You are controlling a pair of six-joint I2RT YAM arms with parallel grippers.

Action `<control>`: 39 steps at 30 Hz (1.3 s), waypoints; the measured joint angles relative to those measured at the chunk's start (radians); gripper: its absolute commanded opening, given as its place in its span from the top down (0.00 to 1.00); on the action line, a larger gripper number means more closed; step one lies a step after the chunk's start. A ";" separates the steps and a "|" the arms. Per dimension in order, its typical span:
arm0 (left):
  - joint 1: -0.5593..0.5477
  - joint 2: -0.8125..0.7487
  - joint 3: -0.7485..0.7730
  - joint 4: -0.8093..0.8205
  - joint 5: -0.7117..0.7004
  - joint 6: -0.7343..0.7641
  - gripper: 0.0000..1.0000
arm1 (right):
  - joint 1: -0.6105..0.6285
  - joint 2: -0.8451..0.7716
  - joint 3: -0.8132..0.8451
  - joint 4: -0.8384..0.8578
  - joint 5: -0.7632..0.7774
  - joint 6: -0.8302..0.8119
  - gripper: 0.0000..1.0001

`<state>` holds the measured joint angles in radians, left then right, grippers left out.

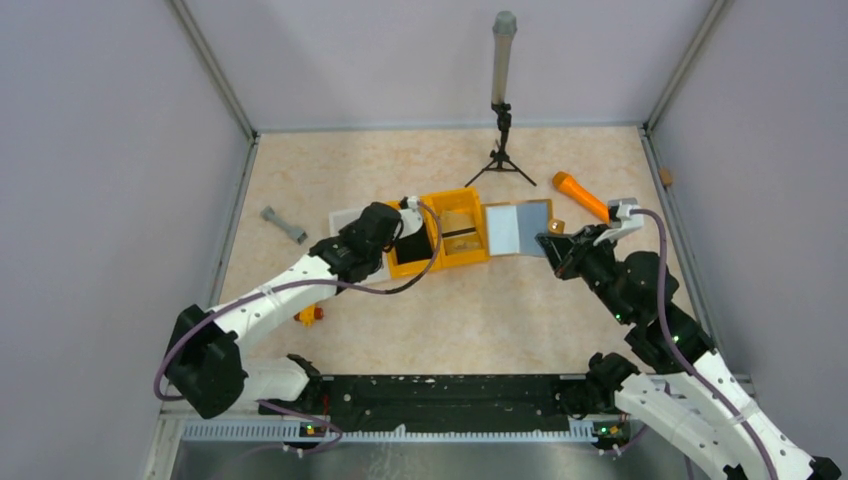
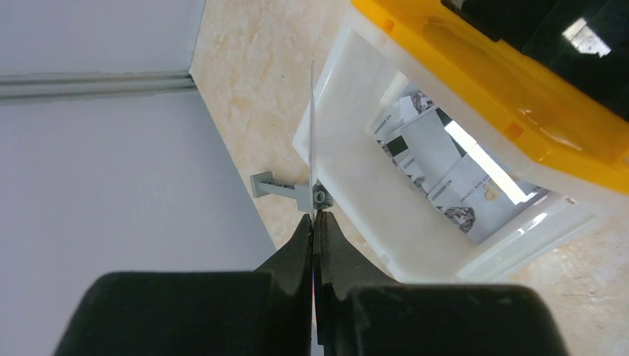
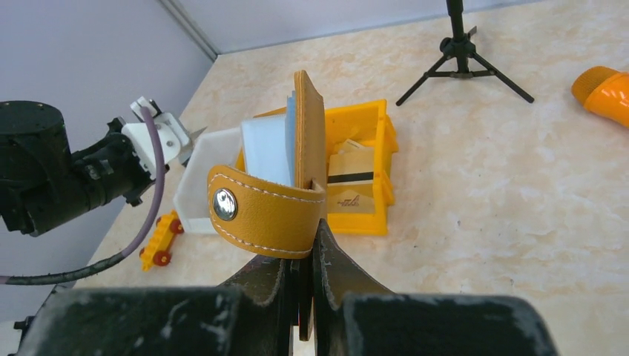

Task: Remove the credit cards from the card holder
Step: Place the credit card in the storage box.

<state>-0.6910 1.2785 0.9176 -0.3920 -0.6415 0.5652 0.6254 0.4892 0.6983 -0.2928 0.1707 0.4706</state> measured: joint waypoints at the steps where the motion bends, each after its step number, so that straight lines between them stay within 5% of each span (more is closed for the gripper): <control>1: 0.006 0.000 -0.008 0.013 0.007 0.028 1.00 | 0.000 0.001 0.005 -0.008 -0.001 -0.004 1.00; 8: 0.044 0.075 -0.056 0.050 0.052 0.220 1.00 | 0.000 0.002 0.011 -0.023 -0.006 -0.008 1.00; 20: 0.127 0.197 -0.057 0.108 0.107 0.288 0.99 | 0.000 0.002 0.037 -0.068 -0.006 -0.007 1.00; 27: 0.127 0.229 -0.057 0.100 0.127 0.291 0.70 | 0.000 0.002 0.037 -0.068 -0.007 -0.002 1.00; 35: 0.126 0.121 -0.051 0.085 0.200 0.224 0.59 | 0.000 0.004 0.037 -0.068 -0.007 0.001 1.00; 37: 0.118 0.076 -0.020 0.051 0.218 0.156 0.33 | 0.000 0.005 0.037 -0.068 -0.007 0.001 1.00; 38: 0.115 0.061 -0.006 0.038 0.227 0.131 0.09 | 0.000 0.006 0.037 -0.068 -0.007 0.001 1.00; 39: 0.113 0.039 0.011 0.024 0.244 0.096 0.02 | 0.000 0.009 0.037 -0.067 -0.008 0.001 1.00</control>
<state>-0.5777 1.3178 0.9291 -0.3676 -0.3977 0.6613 0.6254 0.4980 0.7353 -0.3595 0.1627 0.4717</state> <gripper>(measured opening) 0.609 0.040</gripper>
